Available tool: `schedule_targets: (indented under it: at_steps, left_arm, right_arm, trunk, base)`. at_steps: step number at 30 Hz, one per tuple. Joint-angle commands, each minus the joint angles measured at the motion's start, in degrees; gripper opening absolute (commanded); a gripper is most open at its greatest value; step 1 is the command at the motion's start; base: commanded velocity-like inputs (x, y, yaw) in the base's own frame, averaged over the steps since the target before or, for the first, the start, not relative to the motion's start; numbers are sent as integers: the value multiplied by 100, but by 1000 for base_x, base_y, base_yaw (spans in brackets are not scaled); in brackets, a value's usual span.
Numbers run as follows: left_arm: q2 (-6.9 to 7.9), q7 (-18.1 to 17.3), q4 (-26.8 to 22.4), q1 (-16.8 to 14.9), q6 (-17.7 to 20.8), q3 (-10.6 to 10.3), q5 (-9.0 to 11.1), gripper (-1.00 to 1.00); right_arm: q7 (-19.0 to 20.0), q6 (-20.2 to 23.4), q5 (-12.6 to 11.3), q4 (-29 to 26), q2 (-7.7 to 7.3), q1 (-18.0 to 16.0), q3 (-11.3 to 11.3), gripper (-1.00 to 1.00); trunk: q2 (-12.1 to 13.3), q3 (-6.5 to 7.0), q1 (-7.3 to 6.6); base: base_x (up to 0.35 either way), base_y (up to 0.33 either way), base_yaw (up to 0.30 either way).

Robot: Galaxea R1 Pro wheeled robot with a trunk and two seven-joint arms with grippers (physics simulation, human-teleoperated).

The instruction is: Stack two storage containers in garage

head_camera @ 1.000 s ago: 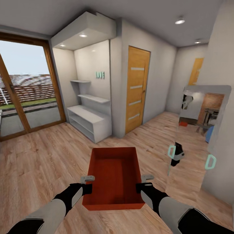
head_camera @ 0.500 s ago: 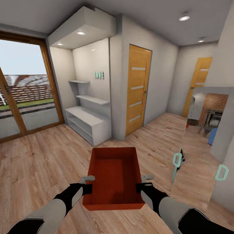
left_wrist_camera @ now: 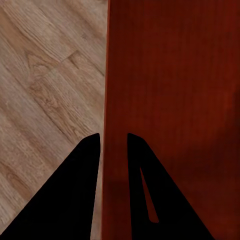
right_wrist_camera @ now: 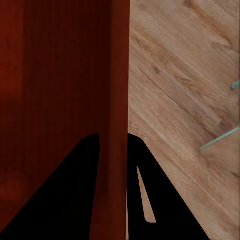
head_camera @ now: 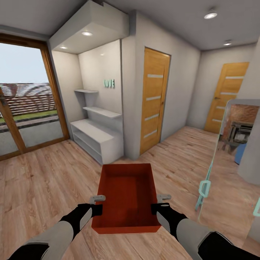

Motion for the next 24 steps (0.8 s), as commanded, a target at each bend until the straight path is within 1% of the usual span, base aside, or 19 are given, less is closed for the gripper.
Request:
schedule_targets:
  at_steps: [1,12,24]
  left_arm:
    - [-2,48,-22,-4,36,37,-133,-100]
    - [-2,48,-22,-4,36,37,-133,-100]
    - [-2,48,-22,-4,36,37,-133,-100]
  right_arm:
    - [5,39,-147,-13,9,-1,192,-100]
    - [-1,39,-147,-13,9,-1,188,-100]
    - [-4,39,-147,-13,18,-1,184,-100]
  trunk:
    - [-11,-10,6]
    - [-11,-10,6]
    - [-11,-10,6]
  base:
    - [323,0,0]
    - [323,0,-15]
    - [323,0,-213]
